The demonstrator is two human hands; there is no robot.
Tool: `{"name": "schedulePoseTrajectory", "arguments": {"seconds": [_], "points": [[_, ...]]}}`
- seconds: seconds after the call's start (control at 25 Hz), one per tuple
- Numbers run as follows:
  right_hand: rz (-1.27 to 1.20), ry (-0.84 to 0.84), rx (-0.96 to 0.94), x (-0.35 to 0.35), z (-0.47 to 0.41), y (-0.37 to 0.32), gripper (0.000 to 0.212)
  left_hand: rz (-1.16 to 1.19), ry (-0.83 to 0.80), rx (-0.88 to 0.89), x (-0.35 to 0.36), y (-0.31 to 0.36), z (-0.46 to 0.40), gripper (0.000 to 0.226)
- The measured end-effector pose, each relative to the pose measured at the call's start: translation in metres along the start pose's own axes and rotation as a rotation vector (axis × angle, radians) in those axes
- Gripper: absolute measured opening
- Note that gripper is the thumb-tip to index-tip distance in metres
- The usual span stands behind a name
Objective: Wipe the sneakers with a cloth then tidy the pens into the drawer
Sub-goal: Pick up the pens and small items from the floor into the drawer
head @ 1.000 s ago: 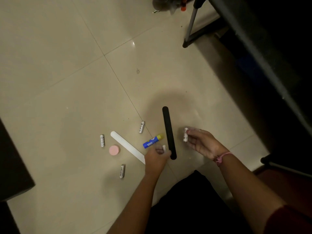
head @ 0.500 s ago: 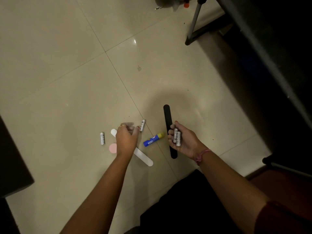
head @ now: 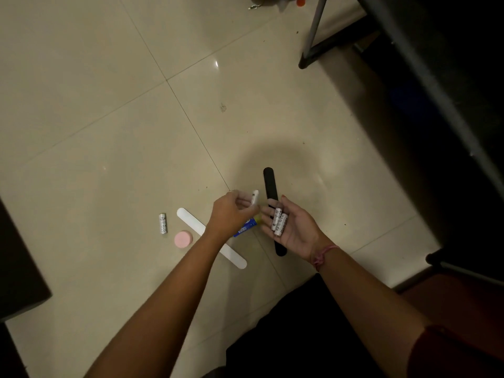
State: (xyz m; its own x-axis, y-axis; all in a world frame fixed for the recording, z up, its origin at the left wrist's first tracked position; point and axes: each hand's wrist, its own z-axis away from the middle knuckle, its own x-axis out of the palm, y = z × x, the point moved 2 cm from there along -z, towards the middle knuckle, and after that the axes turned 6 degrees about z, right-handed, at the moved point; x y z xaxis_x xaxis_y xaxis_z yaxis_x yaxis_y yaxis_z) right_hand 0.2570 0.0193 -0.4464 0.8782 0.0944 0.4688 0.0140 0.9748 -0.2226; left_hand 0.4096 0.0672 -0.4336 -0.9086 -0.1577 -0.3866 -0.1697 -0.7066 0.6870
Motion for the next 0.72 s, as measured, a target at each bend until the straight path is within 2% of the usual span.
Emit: {"name": "schedulePoseTrajectory", "arguments": {"seconds": [0.08, 0.12, 0.16, 0.24, 0.32, 0.36, 0.4, 0.48, 0.56, 0.72], "points": [[-0.018, -0.018, -0.001, 0.004, -0.001, 0.003, 0.034, 0.037, -0.234, 0.055, 0.000, 0.015, 0.025, 0.022], [-0.023, -0.005, 0.007, 0.006, -0.002, 0.005, 0.034, 0.000, -0.289, 0.073, -0.003, 0.016, 0.035, 0.024], [-0.020, 0.016, 0.020, 0.007, -0.002, 0.007, 0.032, -0.045, -0.261, 0.094, -0.010, 0.011, 0.043, 0.020], [0.000, 0.054, 0.039, 0.006, -0.002, 0.010, 0.026, -0.082, -0.004, 0.070, -0.032, -0.013, 0.051, 0.008], [-0.012, 0.068, 0.047, 0.006, 0.000, 0.011, 0.024, -0.096, 0.275, -0.065, -0.059, -0.053, 0.058, 0.018], [-0.024, 0.065, 0.050, 0.006, 0.000, 0.012, 0.023, -0.112, 0.332, -0.155, -0.070, -0.074, 0.064, 0.027], [-0.035, 0.059, 0.052, 0.005, 0.000, 0.012, 0.023, -0.144, 0.325, -0.246, -0.076, -0.094, 0.071, 0.037], [-0.047, 0.046, 0.046, 0.004, -0.001, 0.014, 0.022, -0.235, 0.205, -0.346, -0.072, -0.126, 0.087, 0.044], [-0.043, 0.037, 0.043, 0.003, -0.002, 0.016, 0.022, -0.247, 0.108, -0.336, -0.055, -0.147, 0.095, 0.044], [-0.033, 0.026, 0.050, 0.005, -0.002, 0.021, 0.022, -0.219, 0.086, -0.266, -0.036, -0.156, 0.089, 0.029]]}}
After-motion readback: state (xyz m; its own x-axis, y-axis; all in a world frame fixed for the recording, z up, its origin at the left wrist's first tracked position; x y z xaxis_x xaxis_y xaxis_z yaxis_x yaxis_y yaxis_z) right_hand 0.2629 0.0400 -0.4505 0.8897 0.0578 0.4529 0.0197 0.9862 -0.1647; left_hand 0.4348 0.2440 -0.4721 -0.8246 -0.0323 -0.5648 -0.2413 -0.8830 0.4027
